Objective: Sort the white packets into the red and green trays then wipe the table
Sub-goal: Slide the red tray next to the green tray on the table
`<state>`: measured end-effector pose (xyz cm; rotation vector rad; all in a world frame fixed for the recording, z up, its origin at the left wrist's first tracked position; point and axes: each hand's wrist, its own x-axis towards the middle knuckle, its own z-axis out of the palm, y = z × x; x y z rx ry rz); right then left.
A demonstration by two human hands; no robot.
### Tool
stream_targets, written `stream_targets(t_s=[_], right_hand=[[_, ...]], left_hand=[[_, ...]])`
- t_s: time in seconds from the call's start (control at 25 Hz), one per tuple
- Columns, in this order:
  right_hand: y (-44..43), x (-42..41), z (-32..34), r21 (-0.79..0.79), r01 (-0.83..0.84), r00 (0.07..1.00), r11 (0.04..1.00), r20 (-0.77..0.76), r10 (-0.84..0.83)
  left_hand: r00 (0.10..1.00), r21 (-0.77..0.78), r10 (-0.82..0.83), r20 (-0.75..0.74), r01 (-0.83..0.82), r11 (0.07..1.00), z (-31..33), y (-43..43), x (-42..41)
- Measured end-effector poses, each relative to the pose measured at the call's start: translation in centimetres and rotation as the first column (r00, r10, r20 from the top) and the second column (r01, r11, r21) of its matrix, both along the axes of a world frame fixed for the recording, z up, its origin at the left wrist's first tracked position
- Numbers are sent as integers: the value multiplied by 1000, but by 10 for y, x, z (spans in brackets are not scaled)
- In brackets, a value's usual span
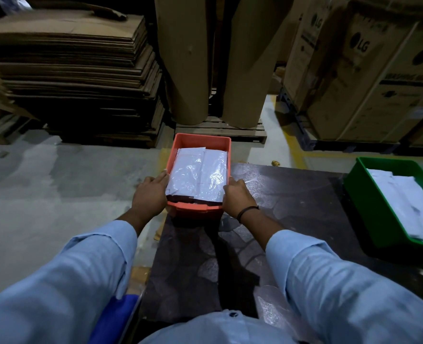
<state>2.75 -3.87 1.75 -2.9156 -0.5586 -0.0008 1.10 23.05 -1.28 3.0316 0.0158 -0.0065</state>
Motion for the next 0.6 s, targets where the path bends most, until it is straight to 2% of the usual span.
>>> stream_targets(t_s=[0.44,0.6], right_hand=[[-3,-5,-11,-19,13,1000,1000,27,-13],[-7,-3,-13,-35,-35,999,999,28,36]], left_hand=[[998,-8,27,-59,-28,1000,5,-8,0],[996,5,32,-87,-32,999,8,-12,0]])
